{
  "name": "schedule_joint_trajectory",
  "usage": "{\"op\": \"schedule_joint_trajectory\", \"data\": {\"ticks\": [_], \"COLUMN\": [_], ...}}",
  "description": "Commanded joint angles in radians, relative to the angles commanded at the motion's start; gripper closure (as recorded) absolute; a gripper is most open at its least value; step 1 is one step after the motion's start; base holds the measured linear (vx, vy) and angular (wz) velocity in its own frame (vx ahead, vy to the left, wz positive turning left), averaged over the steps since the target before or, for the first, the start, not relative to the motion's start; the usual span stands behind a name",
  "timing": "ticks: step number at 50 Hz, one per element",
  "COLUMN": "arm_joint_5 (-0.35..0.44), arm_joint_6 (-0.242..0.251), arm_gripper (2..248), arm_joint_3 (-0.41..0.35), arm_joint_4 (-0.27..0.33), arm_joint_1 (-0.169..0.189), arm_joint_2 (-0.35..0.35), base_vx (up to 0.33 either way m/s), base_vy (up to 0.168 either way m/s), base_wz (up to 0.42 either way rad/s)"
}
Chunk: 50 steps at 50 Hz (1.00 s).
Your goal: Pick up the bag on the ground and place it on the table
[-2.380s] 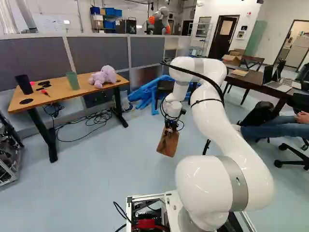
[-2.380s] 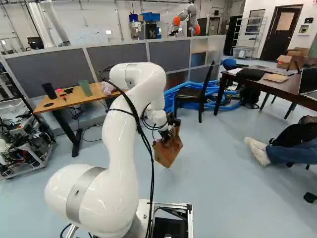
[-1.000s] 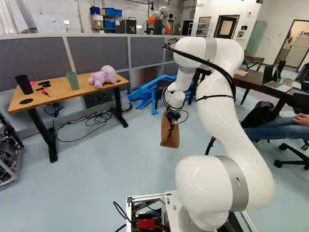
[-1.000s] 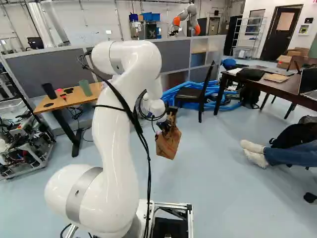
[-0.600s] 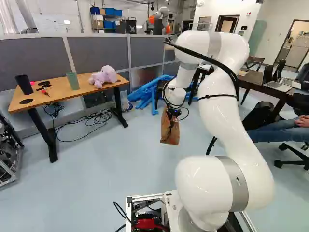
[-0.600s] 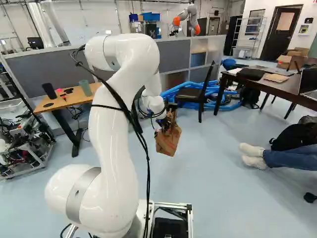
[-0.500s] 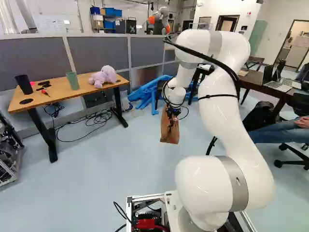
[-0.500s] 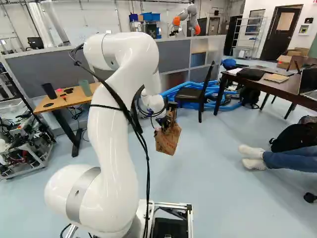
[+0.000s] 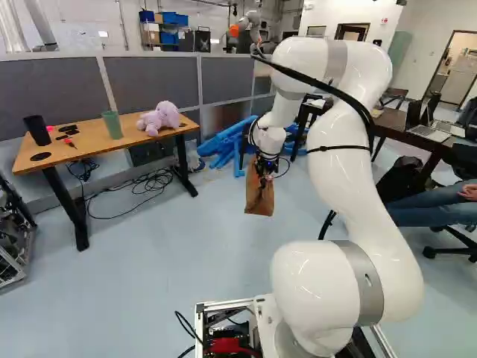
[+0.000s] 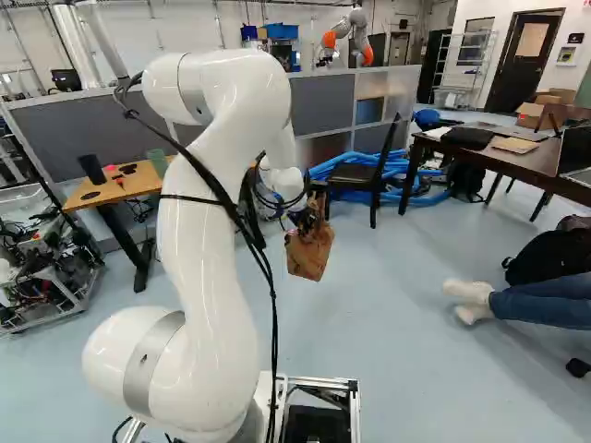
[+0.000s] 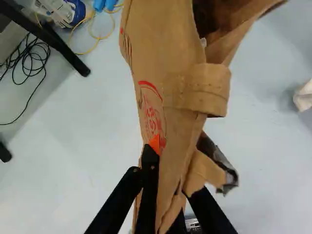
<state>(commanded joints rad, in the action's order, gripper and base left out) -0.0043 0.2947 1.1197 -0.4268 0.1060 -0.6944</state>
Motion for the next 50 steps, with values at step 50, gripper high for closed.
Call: {"op": "schedule_joint_trajectory", "data": {"ticks": [50], "arm_joint_5": [-0.152], "arm_joint_6": [0.000], "arm_gripper": [229], "arm_joint_3": [0.094], "arm_joint_4": [0.000], "arm_joint_1": [-0.036], "arm_joint_2": [0.051], "base_vx": [0.000], "base_vy": [0.000], "base_wz": [0.000]}}
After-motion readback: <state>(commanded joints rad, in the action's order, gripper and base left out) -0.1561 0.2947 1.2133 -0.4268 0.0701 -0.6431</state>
